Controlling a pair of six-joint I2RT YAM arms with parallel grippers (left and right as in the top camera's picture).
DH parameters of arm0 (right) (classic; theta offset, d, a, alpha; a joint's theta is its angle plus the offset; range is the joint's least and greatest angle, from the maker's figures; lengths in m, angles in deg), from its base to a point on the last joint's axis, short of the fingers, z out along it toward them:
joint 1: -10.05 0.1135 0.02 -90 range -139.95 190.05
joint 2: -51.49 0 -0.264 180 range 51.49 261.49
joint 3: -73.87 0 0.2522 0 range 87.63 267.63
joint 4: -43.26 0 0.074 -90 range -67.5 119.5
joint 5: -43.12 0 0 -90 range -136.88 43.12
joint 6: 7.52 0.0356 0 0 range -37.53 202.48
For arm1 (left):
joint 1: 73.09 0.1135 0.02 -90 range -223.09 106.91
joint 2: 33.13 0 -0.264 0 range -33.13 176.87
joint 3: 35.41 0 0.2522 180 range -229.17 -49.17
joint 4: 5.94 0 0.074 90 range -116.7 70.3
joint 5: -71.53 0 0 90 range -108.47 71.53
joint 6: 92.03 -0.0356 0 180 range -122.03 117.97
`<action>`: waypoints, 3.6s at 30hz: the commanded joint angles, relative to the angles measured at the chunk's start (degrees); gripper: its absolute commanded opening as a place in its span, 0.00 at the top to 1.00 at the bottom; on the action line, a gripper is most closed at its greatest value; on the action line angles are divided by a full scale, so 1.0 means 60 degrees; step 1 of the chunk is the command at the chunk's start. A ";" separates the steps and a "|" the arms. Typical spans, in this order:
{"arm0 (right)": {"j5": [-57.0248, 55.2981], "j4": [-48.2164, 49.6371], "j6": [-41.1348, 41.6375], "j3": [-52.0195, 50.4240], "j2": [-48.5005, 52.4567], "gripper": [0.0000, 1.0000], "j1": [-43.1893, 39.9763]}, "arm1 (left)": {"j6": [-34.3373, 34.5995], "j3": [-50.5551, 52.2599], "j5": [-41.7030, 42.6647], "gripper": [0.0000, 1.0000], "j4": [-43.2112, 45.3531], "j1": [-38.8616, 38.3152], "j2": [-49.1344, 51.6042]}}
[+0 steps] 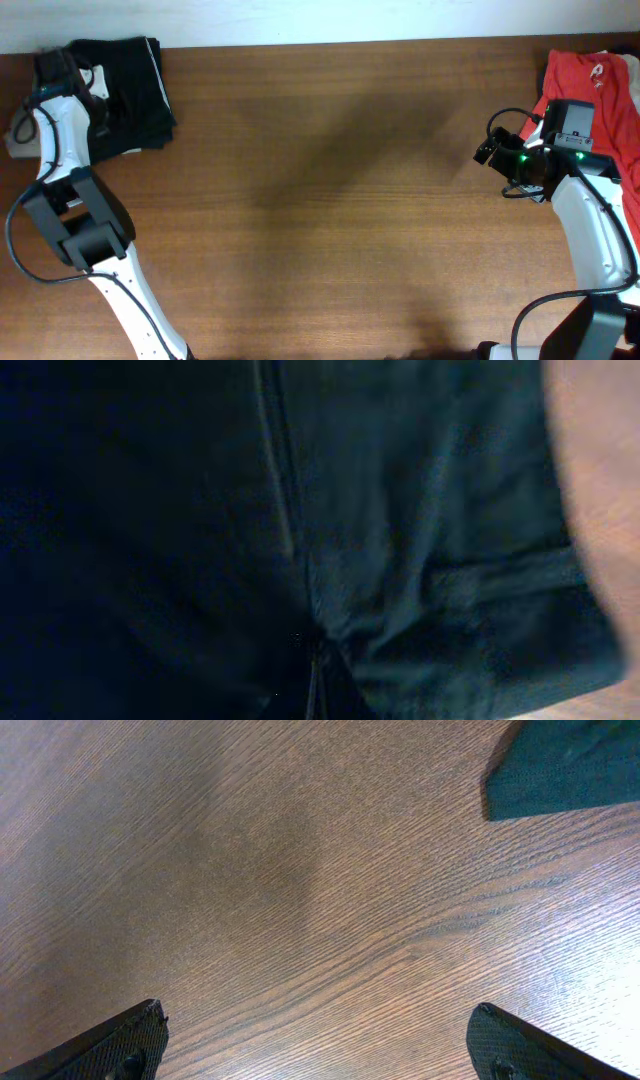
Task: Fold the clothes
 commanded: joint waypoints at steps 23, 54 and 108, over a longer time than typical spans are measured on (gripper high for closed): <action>-0.0051 0.0026 -0.0025 0.0069 0.0015 0.01 0.0025 | 0.0098 -0.1836 -0.0962 0.98 0.5446 -0.0270 0.1781; -0.0051 0.0026 -0.0025 0.0069 -0.1902 0.01 0.0036 | 0.0127 -0.2157 0.4714 0.01 0.0623 -0.0368 -0.2575; -0.2248 0.5621 -0.1111 -0.9781 -1.4539 0.01 0.2350 | 0.0127 -0.2157 0.4710 0.01 0.0623 -0.0368 -0.2575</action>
